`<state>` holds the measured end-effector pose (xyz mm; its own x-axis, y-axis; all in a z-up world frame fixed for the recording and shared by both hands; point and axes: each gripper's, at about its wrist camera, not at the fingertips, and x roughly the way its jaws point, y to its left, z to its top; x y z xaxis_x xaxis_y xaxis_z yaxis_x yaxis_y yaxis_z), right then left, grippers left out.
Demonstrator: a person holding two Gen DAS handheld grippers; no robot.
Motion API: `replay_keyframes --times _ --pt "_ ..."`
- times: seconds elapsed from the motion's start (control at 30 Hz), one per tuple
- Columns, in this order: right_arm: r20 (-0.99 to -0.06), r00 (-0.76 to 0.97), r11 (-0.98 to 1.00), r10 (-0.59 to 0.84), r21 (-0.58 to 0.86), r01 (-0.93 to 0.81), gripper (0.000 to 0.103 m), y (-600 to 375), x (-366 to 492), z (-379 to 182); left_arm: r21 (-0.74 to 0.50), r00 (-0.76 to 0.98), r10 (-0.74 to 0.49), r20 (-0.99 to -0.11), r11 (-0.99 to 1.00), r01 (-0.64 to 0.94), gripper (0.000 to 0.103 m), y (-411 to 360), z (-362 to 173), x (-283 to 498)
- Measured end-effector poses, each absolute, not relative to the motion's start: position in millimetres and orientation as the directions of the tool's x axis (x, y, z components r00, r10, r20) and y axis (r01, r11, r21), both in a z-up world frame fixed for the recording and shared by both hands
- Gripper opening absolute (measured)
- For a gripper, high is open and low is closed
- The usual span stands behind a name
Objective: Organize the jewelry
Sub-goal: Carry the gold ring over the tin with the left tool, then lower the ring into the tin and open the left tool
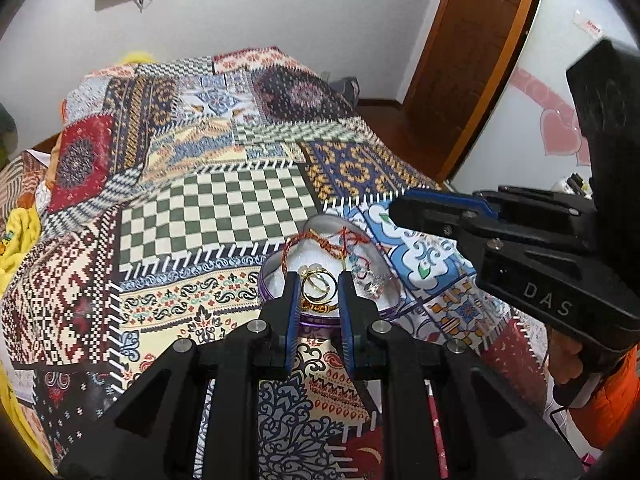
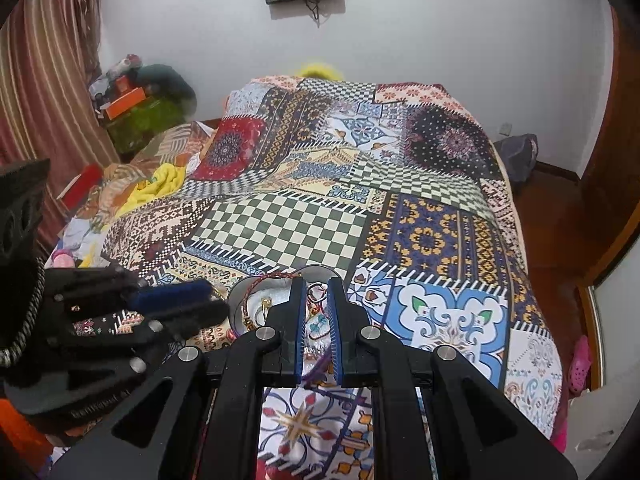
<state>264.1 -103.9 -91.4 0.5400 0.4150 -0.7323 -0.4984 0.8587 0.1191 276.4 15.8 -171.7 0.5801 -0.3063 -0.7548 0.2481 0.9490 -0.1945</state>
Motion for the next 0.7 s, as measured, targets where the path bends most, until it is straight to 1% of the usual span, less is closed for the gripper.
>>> replay_keyframes --times 0.5,0.7 --pt "-0.795 0.439 0.833 0.419 0.144 -0.534 0.009 -90 280 -123 -0.204 0.546 -0.317 -0.775 0.944 0.258 0.017 16 -184 285" --pt "-0.806 0.415 0.827 0.422 0.155 -0.540 0.009 -88 283 -127 -0.197 0.551 -0.315 -0.773 0.944 0.265 0.017 16 -183 284"
